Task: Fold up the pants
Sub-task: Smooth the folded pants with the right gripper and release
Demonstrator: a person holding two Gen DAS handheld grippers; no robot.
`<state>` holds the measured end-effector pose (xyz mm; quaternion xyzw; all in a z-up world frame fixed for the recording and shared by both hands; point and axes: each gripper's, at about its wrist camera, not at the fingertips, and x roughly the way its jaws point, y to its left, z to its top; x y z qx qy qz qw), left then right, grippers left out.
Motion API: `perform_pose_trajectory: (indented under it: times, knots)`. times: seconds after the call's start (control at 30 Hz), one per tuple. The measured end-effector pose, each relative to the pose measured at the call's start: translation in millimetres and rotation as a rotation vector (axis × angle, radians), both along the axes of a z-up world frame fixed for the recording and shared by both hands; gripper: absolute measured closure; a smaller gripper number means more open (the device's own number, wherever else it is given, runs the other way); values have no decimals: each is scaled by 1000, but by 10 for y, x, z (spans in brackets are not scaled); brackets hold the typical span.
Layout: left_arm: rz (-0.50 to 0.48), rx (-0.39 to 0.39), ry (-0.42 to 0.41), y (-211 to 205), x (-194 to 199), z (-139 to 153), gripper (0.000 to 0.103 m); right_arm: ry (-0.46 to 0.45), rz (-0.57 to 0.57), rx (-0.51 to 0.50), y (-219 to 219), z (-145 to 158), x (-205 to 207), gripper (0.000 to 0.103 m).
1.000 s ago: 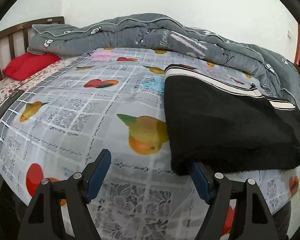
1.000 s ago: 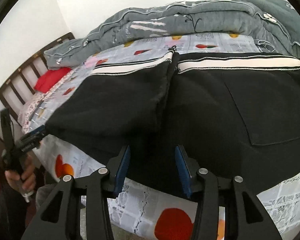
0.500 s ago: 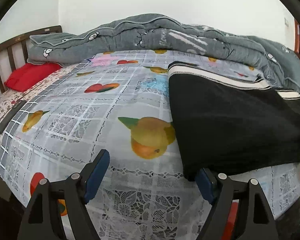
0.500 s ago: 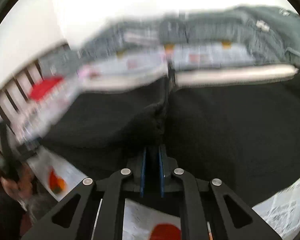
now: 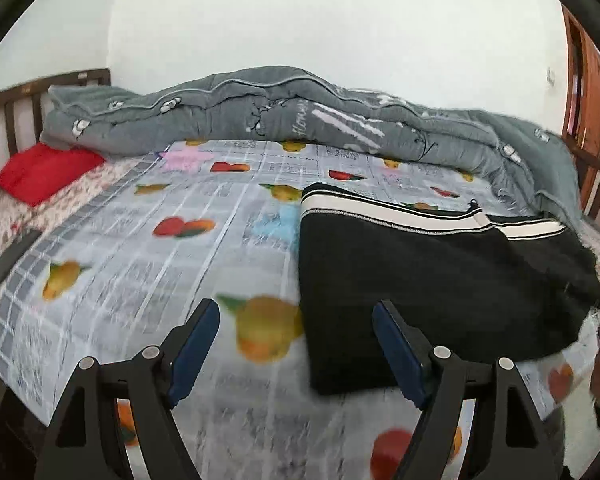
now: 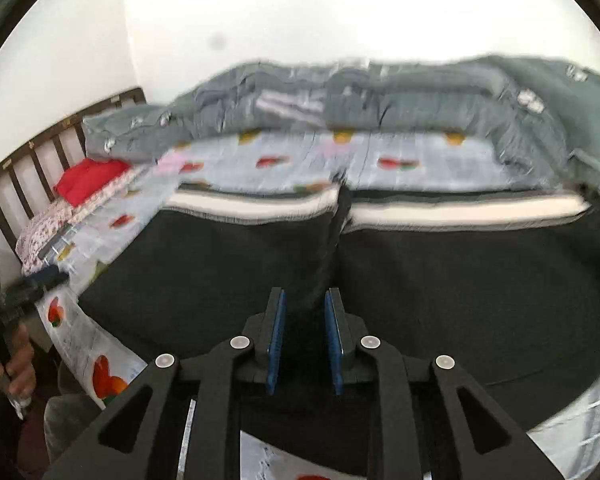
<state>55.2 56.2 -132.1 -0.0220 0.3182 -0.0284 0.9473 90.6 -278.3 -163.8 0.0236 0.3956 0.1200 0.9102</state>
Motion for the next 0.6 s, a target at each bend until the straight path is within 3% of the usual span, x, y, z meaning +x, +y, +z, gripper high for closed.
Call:
perform_pose_trajectory:
  times: [0.07,0.17,0.27,0.33,0.43,0.5,0.6]
  knots:
    - [10,33,58,-118,164,-125,25,54,6,27,9,-261,-27,76]
    - [30,70,184,-218,314,-462,23,23,47,11,14,-204,-189,76]
    - [18,2,161,-179,250,-426,25,-14,43,74,-265,-10,-353,75]
    - [-5,-47,162,-144,280,-326,25,-52,-20,69,-547,98,-423,72]
    - [-13,-44,163,-171,416,-205,25,-90,-214,42,-1232,252,-481,58]
    - [-29,-66,183,-200,542,-170,25,-97,-335,26,-1675,289,-488,42]
    - [-36,-107,202,-218,717,-166,25,-77,-483,41,-2297,241,-448,42]
